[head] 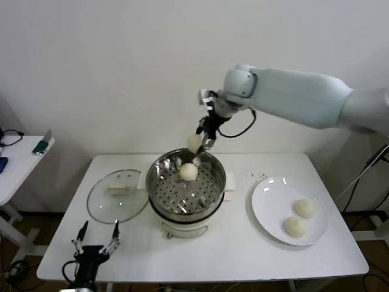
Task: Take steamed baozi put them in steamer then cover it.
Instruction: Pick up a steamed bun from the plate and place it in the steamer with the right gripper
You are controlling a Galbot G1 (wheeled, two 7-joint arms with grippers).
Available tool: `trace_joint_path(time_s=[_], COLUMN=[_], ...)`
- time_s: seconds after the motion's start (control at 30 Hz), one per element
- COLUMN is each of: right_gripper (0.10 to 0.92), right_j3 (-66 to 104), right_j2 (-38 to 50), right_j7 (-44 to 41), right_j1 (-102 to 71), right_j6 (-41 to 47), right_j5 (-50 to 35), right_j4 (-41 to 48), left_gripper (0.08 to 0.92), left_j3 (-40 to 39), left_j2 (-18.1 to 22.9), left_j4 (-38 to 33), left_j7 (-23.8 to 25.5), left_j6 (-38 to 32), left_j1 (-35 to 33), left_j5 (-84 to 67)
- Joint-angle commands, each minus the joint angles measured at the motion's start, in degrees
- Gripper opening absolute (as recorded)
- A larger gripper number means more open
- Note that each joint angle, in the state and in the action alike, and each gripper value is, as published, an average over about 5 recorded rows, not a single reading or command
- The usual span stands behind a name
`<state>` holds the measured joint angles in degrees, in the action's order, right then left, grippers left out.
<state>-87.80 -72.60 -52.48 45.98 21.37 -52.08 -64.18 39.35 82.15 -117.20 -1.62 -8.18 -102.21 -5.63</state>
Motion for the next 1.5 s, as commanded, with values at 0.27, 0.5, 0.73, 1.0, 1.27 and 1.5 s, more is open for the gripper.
trace_joint_path(time_s=[0.27, 0.5, 0.73, 1.0, 1.27, 1.5], right_gripper=[0.704, 0.704, 0.704, 0.763, 0.822, 0.823], right_j3=[-2.2, -2.9, -3.9, -3.6, -2.5, -1.8], right_j2=[-14.1, -16.4, -15.9, -15.7, -13.1, -5.3], right_j7=[3.8, 3.1, 2.2, 2.0, 0.6, -3.6], right_j1=[-8.2, -11.7, -13.1, -14.1, -11.6, -3.3], right_j6=[1.2, 0.9, 0.7, 0.5, 0.1, -2.0], right_j5=[-0.9, 0.6, 2.1, 3.0, 3.4, 3.7], right_j4=[4.2, 6.7, 6.5, 7.3, 6.0, 0.4], left_gripper=[0.823, 0.823, 0.823, 0.823, 0.823, 0.823], left_j3=[0.8, 1.2, 1.8, 1.8, 1.9, 2.2], left_j2=[-0.9, -1.2, -1.5, -1.6, -1.7, -1.7], left_j4=[0.8, 1.7, 2.5, 3.5, 3.7, 3.8], left_j7=[-0.1, 0.0, 0.0, 0.0, 0.0, -0.1], left_j6=[0.1, 0.8, 1.0, 1.3, 1.8, 2.0], left_j1=[0.3, 1.9, 2.6, 3.4, 4.1, 4.1], left_j5=[-0.2, -0.4, -0.6, -0.6, -0.5, -0.5])
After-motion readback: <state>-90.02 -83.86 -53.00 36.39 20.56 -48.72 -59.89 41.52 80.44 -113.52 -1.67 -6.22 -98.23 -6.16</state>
